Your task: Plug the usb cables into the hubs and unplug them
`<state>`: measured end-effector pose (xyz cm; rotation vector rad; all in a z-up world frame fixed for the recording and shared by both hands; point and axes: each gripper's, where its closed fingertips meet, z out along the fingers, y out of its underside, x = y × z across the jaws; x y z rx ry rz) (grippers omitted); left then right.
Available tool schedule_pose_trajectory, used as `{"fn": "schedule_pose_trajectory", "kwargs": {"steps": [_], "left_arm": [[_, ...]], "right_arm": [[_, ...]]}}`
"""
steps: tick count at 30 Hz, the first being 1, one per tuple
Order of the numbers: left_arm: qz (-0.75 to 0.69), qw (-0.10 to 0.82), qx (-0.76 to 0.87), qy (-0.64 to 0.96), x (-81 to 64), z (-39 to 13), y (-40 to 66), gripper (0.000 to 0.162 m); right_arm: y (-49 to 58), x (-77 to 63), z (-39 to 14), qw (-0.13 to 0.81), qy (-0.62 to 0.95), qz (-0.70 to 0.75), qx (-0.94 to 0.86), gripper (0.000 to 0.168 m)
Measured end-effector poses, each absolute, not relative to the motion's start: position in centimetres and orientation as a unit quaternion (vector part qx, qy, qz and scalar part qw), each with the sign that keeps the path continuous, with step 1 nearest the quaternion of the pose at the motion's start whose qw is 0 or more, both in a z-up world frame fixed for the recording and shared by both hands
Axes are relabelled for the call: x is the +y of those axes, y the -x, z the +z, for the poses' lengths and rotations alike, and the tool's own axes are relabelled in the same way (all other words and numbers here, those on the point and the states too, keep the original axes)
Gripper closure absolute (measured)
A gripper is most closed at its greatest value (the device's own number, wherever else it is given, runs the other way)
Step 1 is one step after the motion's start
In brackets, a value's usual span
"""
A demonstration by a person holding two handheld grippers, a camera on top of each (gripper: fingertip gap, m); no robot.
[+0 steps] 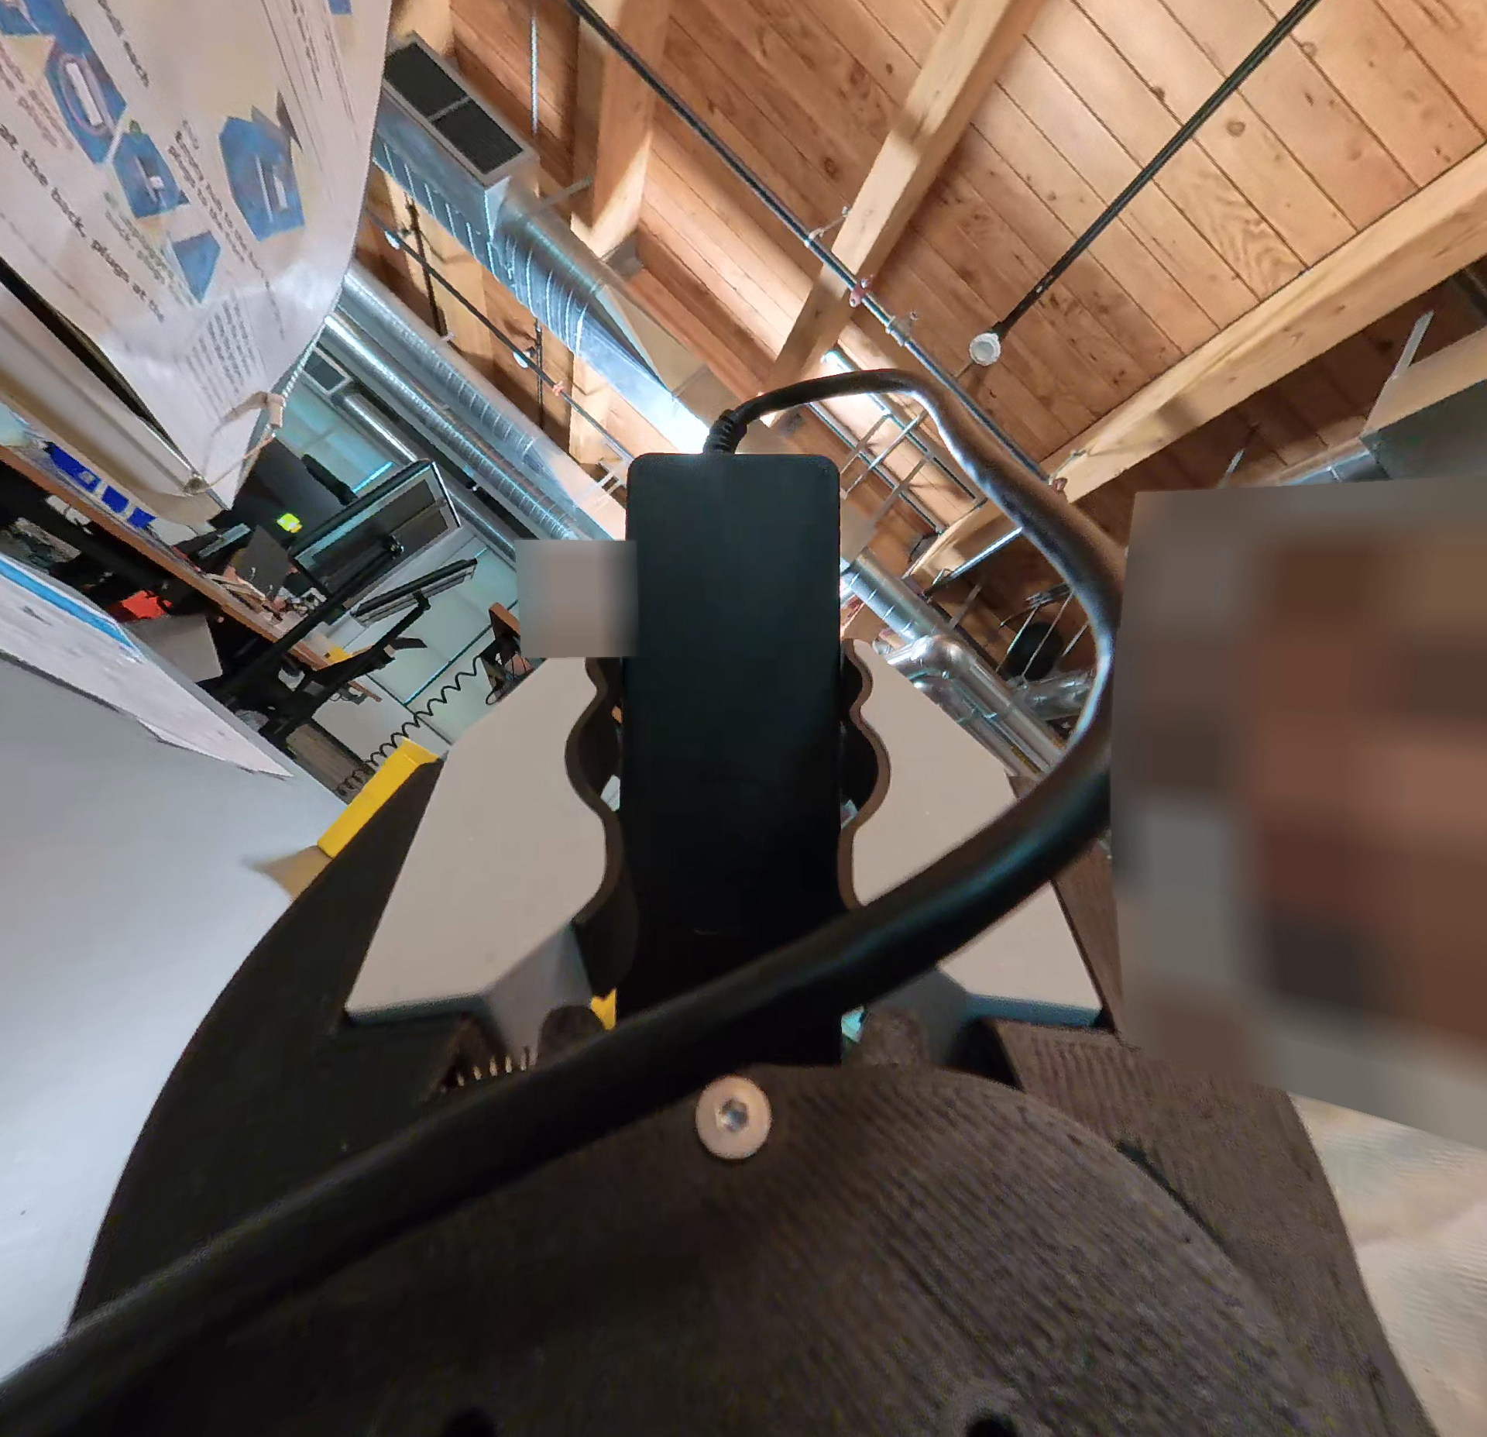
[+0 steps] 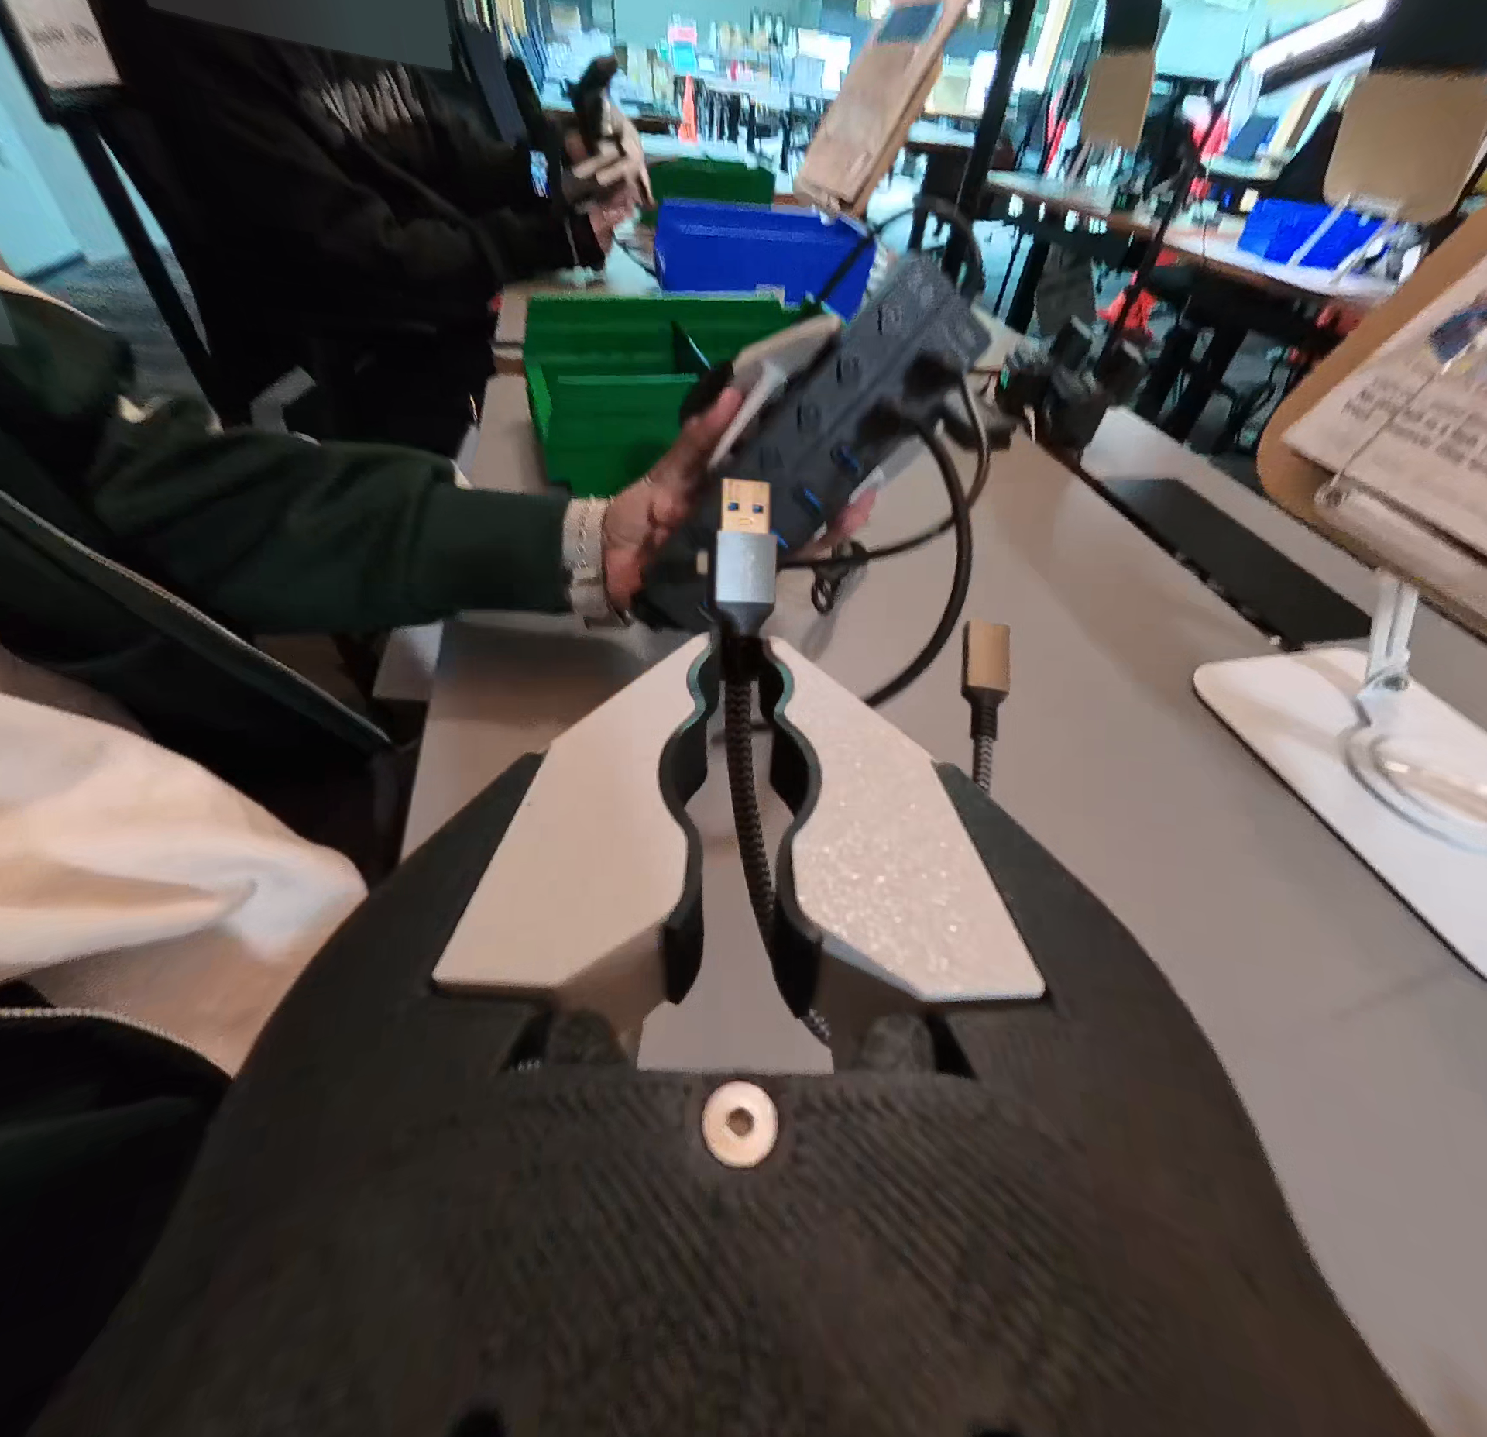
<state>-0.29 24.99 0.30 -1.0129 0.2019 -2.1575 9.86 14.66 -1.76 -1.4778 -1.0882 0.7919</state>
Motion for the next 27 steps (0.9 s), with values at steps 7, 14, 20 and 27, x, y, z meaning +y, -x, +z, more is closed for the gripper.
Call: {"fn": "schedule_pose_trajectory", "kwargs": {"steps": [7,14,20,27], "left_arm": [[-0.835,0.360,0.109,0.403,23.8,0.4,-0.9,0.109],[-0.827,0.358,0.126,0.414,23.2,0.1,-1.8,0.109],[-0.829,0.356,0.133,0.411,22.8,0.2,-2.0,0.110],[-0.826,0.343,0.179,0.409,20.8,0.3,-3.4,0.110]], "right_arm": [[-8.8,12.9,1.1,0.601,0.565,0.283,-0.489,0.161],[-8.8,12.3,1.9,0.624,0.543,0.259,-0.499,0.161],[-8.9,12.9,1.4,0.617,0.562,0.253,-0.490,0.161],[-8.0,13.8,-1.7,0.513,0.673,0.237,-0.477,0.161]]}}
